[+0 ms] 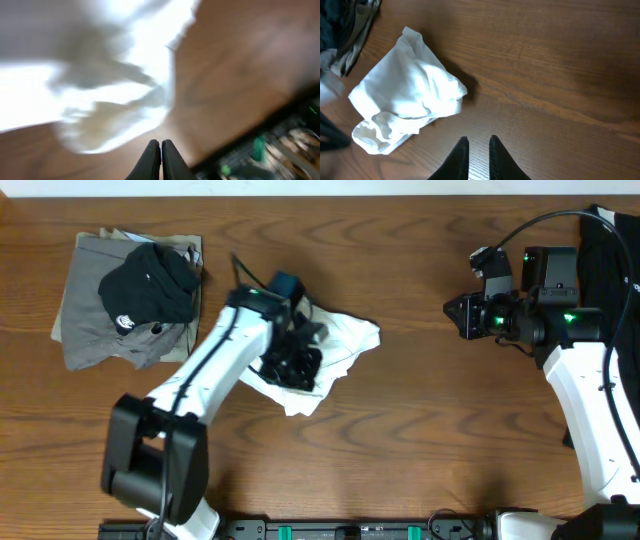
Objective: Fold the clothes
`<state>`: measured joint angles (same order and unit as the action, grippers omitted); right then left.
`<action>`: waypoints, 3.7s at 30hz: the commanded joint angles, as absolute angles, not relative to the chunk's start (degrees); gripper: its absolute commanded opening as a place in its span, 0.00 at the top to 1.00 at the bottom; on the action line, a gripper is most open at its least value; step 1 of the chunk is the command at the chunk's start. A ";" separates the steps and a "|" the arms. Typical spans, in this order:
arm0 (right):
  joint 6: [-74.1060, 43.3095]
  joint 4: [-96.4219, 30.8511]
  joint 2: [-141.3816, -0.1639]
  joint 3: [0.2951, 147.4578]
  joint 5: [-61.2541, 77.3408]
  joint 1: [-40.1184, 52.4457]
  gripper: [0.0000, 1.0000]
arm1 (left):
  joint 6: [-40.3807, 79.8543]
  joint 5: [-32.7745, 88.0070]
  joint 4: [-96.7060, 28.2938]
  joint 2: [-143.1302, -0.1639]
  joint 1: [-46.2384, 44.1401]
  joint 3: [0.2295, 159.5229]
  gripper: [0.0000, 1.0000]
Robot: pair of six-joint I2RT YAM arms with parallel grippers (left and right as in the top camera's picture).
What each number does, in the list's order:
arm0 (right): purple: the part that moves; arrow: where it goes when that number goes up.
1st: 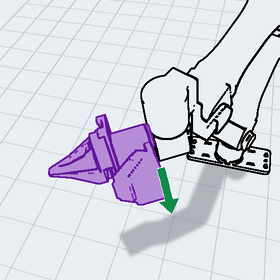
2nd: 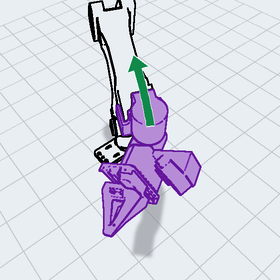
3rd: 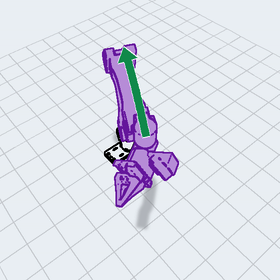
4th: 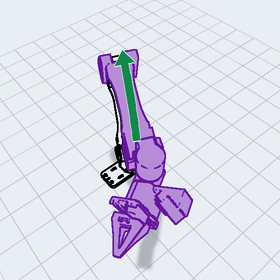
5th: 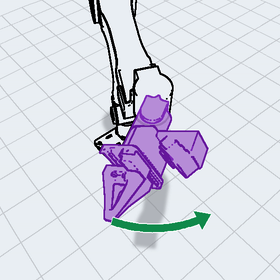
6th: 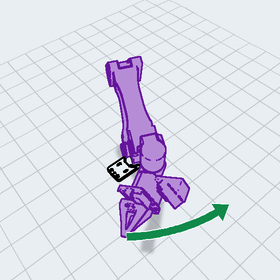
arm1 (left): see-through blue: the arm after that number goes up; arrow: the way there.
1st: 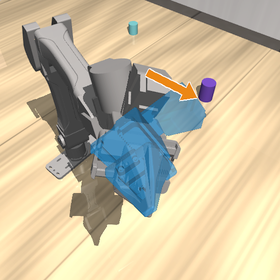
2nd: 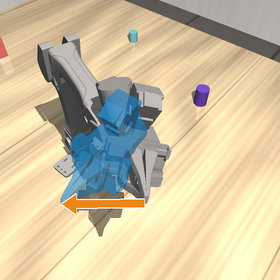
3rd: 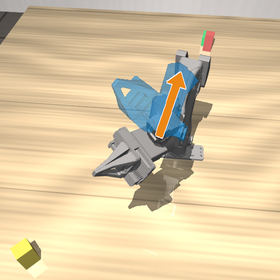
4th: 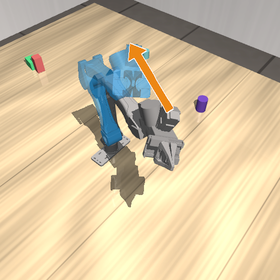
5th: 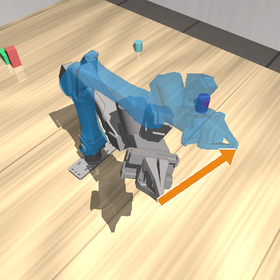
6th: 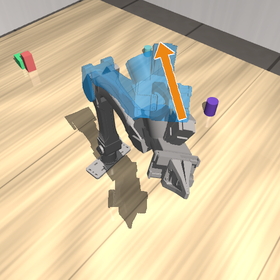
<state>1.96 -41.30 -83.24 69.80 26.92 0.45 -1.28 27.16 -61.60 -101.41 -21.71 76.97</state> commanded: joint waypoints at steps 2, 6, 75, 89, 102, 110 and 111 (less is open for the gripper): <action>2.20 -41.41 -82.87 70.46 26.76 0.82 0.87 | -0.73 18.61 -58.81 -101.91 -20.80 76.66 0.94; 2.20 -41.60 -82.87 70.43 26.76 0.82 0.88 | 0.51 18.81 -56.58 -105.80 -21.71 74.96 0.94; 2.22 -42.22 -88.49 70.37 26.83 8.67 0.73 | 1.37 20.29 -60.95 -106.45 -5.58 86.65 0.72; 2.66 -34.70 -101.21 70.37 30.65 21.74 0.61 | -4.03 27.94 -56.10 -120.51 -3.14 86.46 0.62; 1.32 -32.95 -106.91 70.37 22.63 23.59 0.64 | -4.27 41.06 -69.06 -124.29 -12.05 86.46 0.94; -5.98 -34.65 -110.17 70.32 7.86 23.18 0.76 | 0.05 33.87 -67.66 -124.29 -15.94 86.65 0.93; -6.76 -34.98 -110.93 70.32 7.01 22.96 0.77 | 0.03 33.56 -67.68 -124.20 -15.35 86.76 0.92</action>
<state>-2.39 -34.41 -108.51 69.80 14.13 23.42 -1.45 36.64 -67.48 -123.96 -17.04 86.70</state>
